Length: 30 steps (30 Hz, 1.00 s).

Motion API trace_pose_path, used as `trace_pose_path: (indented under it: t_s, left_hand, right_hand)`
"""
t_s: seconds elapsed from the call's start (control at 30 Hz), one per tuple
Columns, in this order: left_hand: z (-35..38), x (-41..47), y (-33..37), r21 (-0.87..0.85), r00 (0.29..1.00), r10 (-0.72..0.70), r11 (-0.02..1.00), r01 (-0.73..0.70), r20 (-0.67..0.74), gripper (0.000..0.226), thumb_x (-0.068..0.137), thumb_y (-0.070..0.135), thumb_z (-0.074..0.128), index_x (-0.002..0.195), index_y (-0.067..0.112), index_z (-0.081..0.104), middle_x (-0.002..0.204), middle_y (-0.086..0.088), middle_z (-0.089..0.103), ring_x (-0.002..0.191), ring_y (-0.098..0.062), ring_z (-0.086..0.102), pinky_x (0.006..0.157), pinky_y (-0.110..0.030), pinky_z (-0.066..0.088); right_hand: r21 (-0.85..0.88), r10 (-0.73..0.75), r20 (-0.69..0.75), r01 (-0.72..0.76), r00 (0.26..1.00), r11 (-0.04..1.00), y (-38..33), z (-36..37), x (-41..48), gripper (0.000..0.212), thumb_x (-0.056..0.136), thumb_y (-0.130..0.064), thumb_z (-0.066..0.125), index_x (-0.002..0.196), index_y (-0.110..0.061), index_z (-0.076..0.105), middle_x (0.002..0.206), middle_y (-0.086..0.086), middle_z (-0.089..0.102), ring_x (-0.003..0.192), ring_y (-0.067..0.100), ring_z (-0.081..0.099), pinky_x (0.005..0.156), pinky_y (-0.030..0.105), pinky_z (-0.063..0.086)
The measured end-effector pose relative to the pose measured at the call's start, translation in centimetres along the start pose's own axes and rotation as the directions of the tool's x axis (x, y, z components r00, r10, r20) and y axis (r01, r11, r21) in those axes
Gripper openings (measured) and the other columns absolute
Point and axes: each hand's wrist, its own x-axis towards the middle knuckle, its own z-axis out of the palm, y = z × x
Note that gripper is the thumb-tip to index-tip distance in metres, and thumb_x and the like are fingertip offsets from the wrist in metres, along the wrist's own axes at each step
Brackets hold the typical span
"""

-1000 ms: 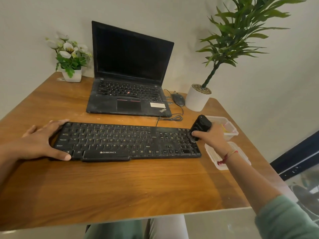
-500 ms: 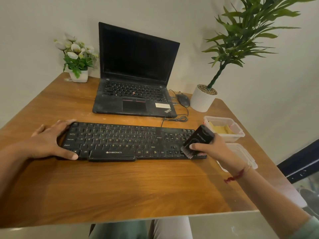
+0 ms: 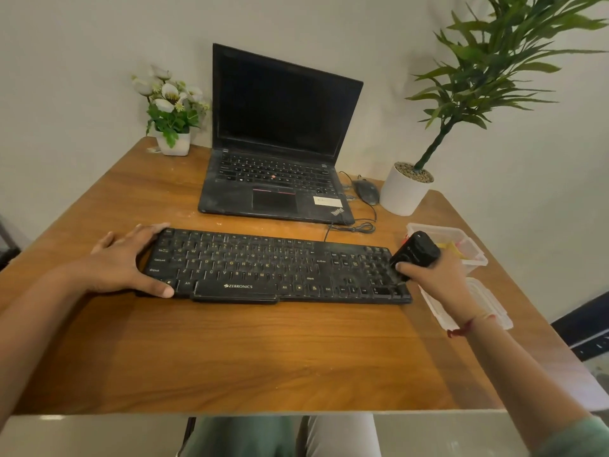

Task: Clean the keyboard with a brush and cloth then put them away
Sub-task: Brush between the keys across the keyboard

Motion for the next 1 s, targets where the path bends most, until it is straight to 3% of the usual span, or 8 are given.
trace_pose_path:
  t_s: [0.13, 0.2, 0.3, 0.47, 0.6, 0.77, 0.9, 1.0]
  left_hand:
    - [0.2, 0.0, -0.2, -0.01, 1.0, -0.005, 1.0, 0.005, 0.002, 0.147, 0.016, 0.093, 0.057, 0.144, 0.045, 0.002, 0.158, 0.002, 0.009, 0.143, -0.01, -0.005, 0.113, -0.037, -0.014]
    - [0.1, 0.1, -0.2, -0.005, 1.0, -0.005, 1.0, 0.005, -0.002, 0.147, 0.016, 0.093, 0.056, 0.144, 0.045, 0.002, 0.158, 0.002, 0.01, 0.143, -0.01, -0.004, 0.113, -0.037, -0.014]
    - [0.1, 0.1, -0.2, 0.005, 1.0, -0.004, 1.0, 0.004, -0.013, 0.147, 0.016, 0.093, 0.055, 0.144, 0.045, 0.003, 0.158, 0.003, 0.01, 0.144, -0.011, -0.001, 0.113, -0.037, -0.013]
    - [0.3, 0.3, -0.6, -0.008, 1.0, -0.011, 1.0, 0.011, -0.01, 0.145, 0.018, 0.092, 0.058, 0.144, 0.046, 0.002, 0.158, 0.002, 0.011, 0.143, -0.009, -0.005, 0.113, -0.037, -0.014]
    - [0.2, 0.3, -0.4, -0.008, 1.0, -0.008, 1.0, 0.008, -0.014, 0.144, 0.018, 0.092, 0.057, 0.144, 0.046, 0.004, 0.157, 0.002, 0.013, 0.143, -0.008, -0.003, 0.113, -0.036, -0.013]
    - [0.3, 0.3, -0.5, 0.003, 1.0, -0.003, 1.0, 0.003, -0.015, 0.145, 0.018, 0.094, 0.055, 0.144, 0.044, 0.004, 0.157, 0.002, 0.013, 0.144, -0.011, 0.001, 0.113, -0.038, -0.013]
    - [0.3, 0.3, -0.3, 0.006, 1.0, -0.012, 1.0, 0.012, -0.013, 0.146, 0.016, 0.094, 0.054, 0.144, 0.045, 0.003, 0.157, 0.003, 0.012, 0.144, -0.013, 0.004, 0.113, -0.036, -0.012]
    - [0.4, 0.2, -0.4, 0.01, 1.0, -0.008, 1.0, 0.008, -0.011, 0.146, 0.016, 0.094, 0.054, 0.144, 0.045, 0.002, 0.158, 0.001, 0.011, 0.144, -0.01, -0.001, 0.113, -0.037, -0.013]
  right_hand:
    - [0.092, -0.005, 0.206, -0.015, 0.978, 0.996, -0.7, 0.9, -1.9, 0.051, 0.066, -0.024, 0.083, 0.109, -0.008, 0.06, 0.097, 0.005, 0.069, 0.093, 0.019, 0.066, 0.081, 0.04, 0.057]
    - [0.054, -0.004, 0.152, -0.004, 0.988, 0.999, -0.9, 0.6, -1.5, 0.043, 0.066, -0.022, 0.083, 0.102, -0.009, 0.063, 0.092, 0.005, 0.069, 0.092, 0.021, 0.066, 0.08, 0.039, 0.056]
    - [0.066, 0.025, -0.045, -0.022, 0.999, 0.998, -0.7, -0.3, -0.6, 0.026, 0.067, -0.015, 0.082, 0.074, -0.014, 0.057, 0.077, 0.005, 0.066, 0.086, 0.029, 0.065, 0.079, 0.05, 0.054]
    - [0.195, -0.015, 0.169, -0.018, 0.985, 0.981, -0.3, 0.6, -3.0, 0.048, 0.066, -0.019, 0.083, 0.108, -0.017, 0.059, 0.097, -0.003, 0.069, 0.093, 0.01, 0.065, 0.078, 0.031, 0.056]
    - [0.183, 0.012, 0.018, -0.015, 1.0, 0.983, -0.2, -0.8, -2.1, 0.024, 0.071, -0.014, 0.079, 0.08, -0.024, 0.058, 0.082, 0.001, 0.067, 0.082, 0.017, 0.064, 0.081, 0.044, 0.055]
    - [0.153, -0.067, 0.141, 0.045, 0.988, 0.987, -0.6, -0.1, -3.6, 0.034, 0.069, -0.014, 0.081, 0.09, -0.028, 0.057, 0.086, -0.01, 0.066, 0.084, 0.003, 0.062, 0.068, 0.021, 0.051]
    - [0.158, 0.004, 0.008, -0.005, 1.0, 0.987, -0.2, -1.0, -2.5, 0.025, 0.071, -0.015, 0.079, 0.08, -0.025, 0.058, 0.082, 0.0, 0.067, 0.084, 0.017, 0.064, 0.079, 0.044, 0.055]
    - [0.171, -0.05, 0.068, 0.037, 0.996, 0.985, -0.8, -0.3, -3.5, 0.032, 0.073, -0.012, 0.078, 0.081, -0.031, 0.053, 0.083, -0.008, 0.063, 0.082, 0.006, 0.06, 0.068, 0.024, 0.05]
